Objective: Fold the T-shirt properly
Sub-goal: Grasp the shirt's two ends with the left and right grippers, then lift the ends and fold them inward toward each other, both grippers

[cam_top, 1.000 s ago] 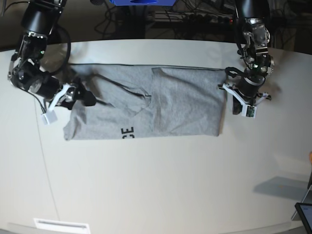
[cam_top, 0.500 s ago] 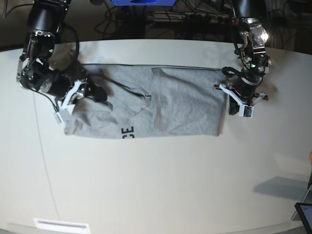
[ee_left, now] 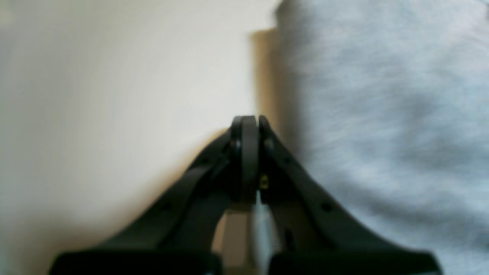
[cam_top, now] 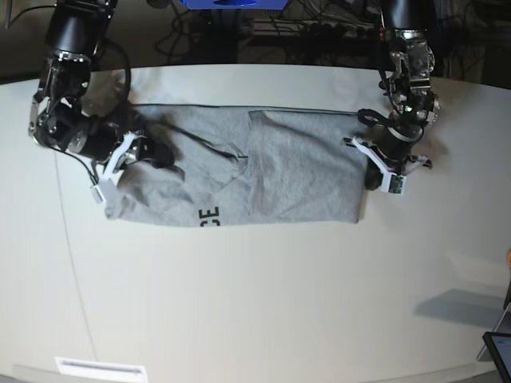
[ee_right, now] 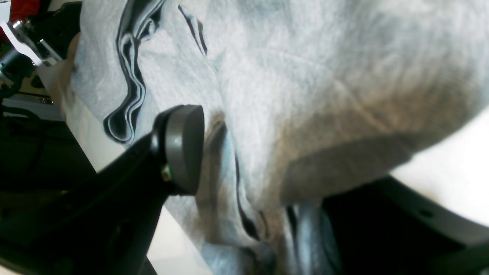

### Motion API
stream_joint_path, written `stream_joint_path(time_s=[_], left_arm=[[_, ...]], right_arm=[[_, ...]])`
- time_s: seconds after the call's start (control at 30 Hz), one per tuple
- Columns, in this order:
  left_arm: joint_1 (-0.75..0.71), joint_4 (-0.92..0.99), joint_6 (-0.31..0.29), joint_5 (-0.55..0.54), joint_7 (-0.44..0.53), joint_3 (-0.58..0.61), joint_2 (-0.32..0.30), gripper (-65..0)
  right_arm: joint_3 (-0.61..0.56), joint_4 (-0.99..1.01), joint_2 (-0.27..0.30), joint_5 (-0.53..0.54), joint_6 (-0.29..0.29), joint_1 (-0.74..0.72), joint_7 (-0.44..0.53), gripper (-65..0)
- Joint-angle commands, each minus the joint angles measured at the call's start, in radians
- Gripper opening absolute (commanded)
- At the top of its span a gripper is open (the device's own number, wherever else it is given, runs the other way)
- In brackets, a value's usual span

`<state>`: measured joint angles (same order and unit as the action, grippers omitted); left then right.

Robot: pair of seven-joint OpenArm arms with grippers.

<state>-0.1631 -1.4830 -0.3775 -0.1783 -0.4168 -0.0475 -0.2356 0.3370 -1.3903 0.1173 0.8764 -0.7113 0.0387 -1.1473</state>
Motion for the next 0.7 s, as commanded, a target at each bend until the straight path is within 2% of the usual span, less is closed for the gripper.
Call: stream_joint_path(time_s=[0.0,0.23,0.27,0.5,0.53,0.67], left_arm=[[-0.008,0.003,-0.022,0.018,-0.066,0.018,0.002,-65.0],[-0.008,0.003,-0.021,0.018,-0.067,0.054,0.009,-65.0],[-0.008,0.003,-0.021,0.018,-0.067,0.061,0.009,-65.0],[-0.008,0.003,-0.021,0.018,-0.067,0.067,0.011,-65.0],[-0.008,0.003,-0.021,0.018,-0.067,0.067,0.011,-65.0],[-0.010,0.003,-0.021,0.018,-0.067,0.103,0.011,-65.0]], right_arm=[[0.001,-0.002,0.017,-0.056,0.013,-0.003,-0.023,-31.0],[0.004,-0.002,0.037,-0.056,0.013,-0.003,-0.015,-31.5],[0.004,-0.002,0.037,-0.056,0.013,-0.003,-0.015,-33.1],[-0.002,-0.002,0.052,-0.058,0.013,-0.020,-0.015,-62.1],[-0.002,-0.002,0.054,-0.058,0.013,-0.023,-0.015,-64.6],[-0.002,-0.002,0.075,-0.058,0.013,-0.024,-0.015,-64.6]])
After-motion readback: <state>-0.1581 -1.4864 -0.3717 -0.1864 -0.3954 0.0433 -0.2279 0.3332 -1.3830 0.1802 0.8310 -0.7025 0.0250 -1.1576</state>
